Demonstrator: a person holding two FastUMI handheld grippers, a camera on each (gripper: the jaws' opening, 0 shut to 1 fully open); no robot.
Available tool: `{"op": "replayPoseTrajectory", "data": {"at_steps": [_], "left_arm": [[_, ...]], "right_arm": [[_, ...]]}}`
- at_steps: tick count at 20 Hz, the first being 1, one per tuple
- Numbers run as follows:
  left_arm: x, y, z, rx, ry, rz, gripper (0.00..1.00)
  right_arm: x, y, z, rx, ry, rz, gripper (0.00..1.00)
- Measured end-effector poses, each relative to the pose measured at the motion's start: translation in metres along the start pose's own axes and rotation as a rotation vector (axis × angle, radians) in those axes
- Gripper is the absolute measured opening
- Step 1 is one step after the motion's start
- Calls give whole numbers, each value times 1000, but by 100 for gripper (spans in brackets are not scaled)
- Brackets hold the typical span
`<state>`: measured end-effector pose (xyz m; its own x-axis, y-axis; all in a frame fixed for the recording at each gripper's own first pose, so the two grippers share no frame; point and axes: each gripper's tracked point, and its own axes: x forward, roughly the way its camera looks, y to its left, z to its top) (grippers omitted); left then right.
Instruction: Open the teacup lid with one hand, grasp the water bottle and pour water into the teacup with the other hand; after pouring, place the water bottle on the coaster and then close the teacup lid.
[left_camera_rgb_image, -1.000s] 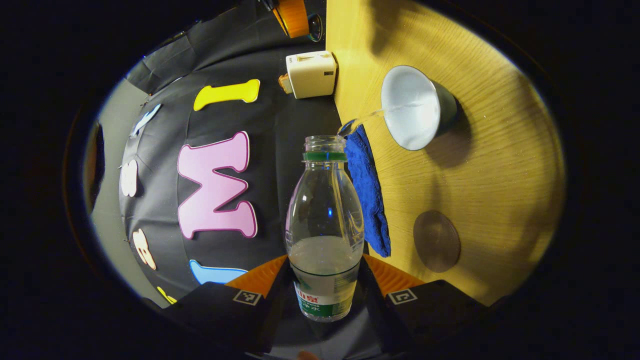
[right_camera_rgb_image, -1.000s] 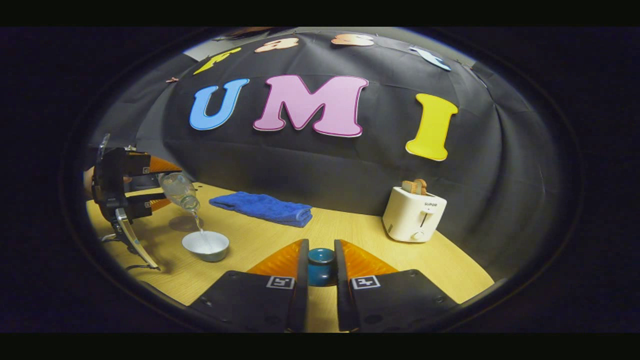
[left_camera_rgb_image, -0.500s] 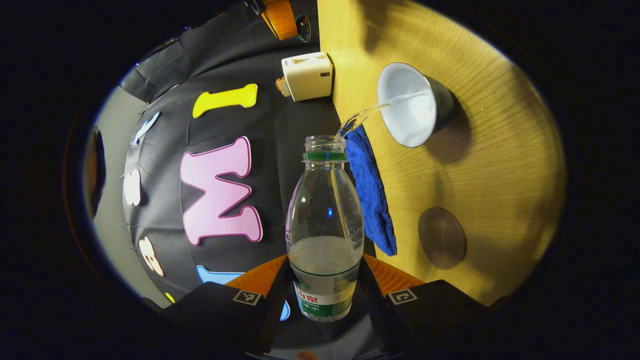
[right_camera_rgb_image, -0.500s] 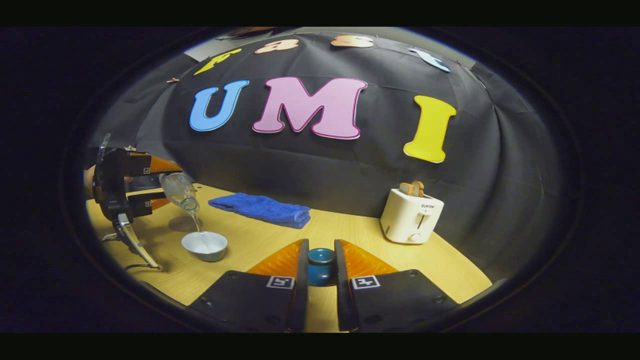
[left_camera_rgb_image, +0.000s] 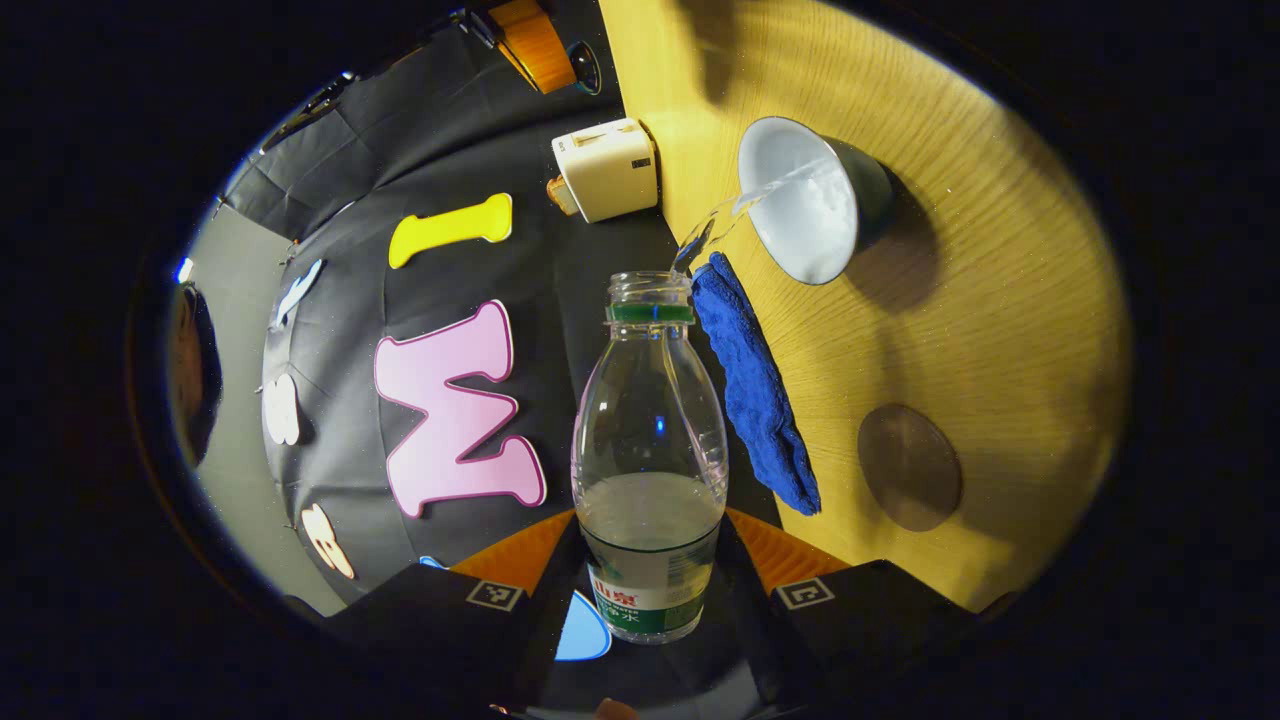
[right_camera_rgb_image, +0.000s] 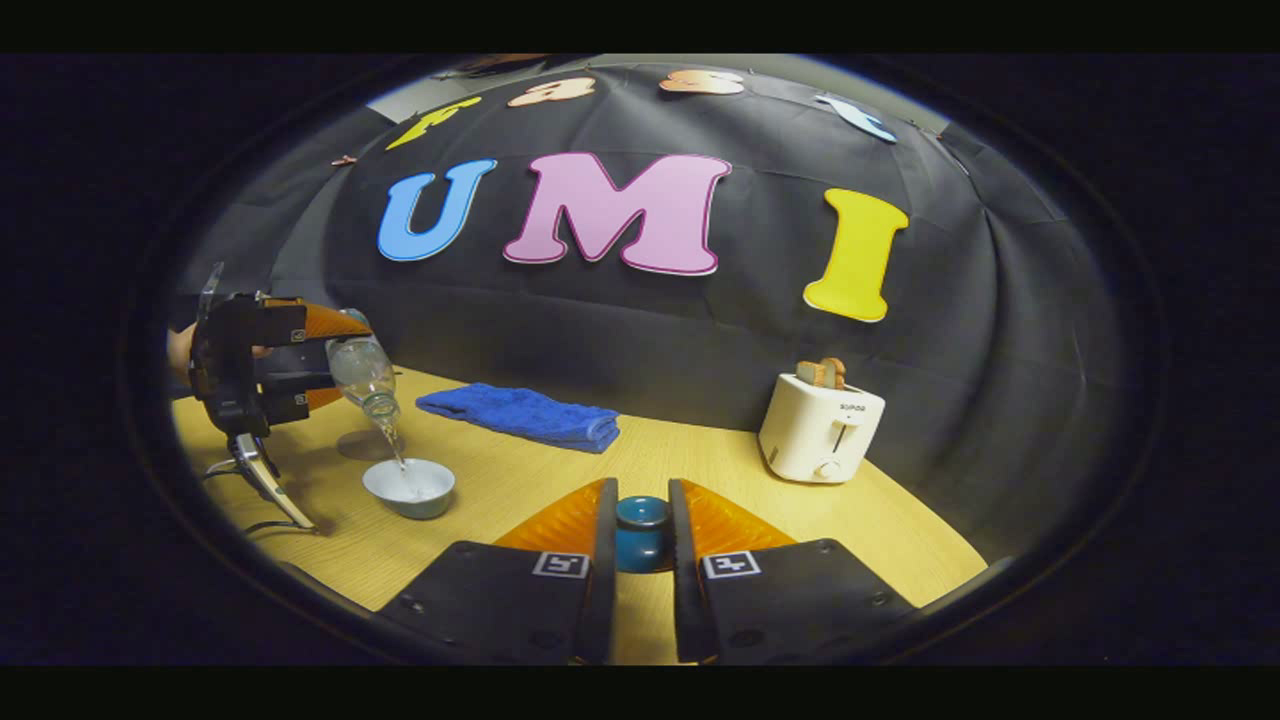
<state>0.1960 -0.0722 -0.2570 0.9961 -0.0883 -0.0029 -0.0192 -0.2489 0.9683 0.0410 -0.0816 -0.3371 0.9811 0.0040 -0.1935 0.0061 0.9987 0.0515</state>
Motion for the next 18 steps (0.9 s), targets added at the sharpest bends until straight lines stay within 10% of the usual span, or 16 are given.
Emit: {"op": "replayPoseTrajectory", "data": {"at_steps": [18], "left_arm": [[15,41,0,113,-108,176,76]], "right_arm": [[0,-6,6,-8,-14,-14,31]]}}
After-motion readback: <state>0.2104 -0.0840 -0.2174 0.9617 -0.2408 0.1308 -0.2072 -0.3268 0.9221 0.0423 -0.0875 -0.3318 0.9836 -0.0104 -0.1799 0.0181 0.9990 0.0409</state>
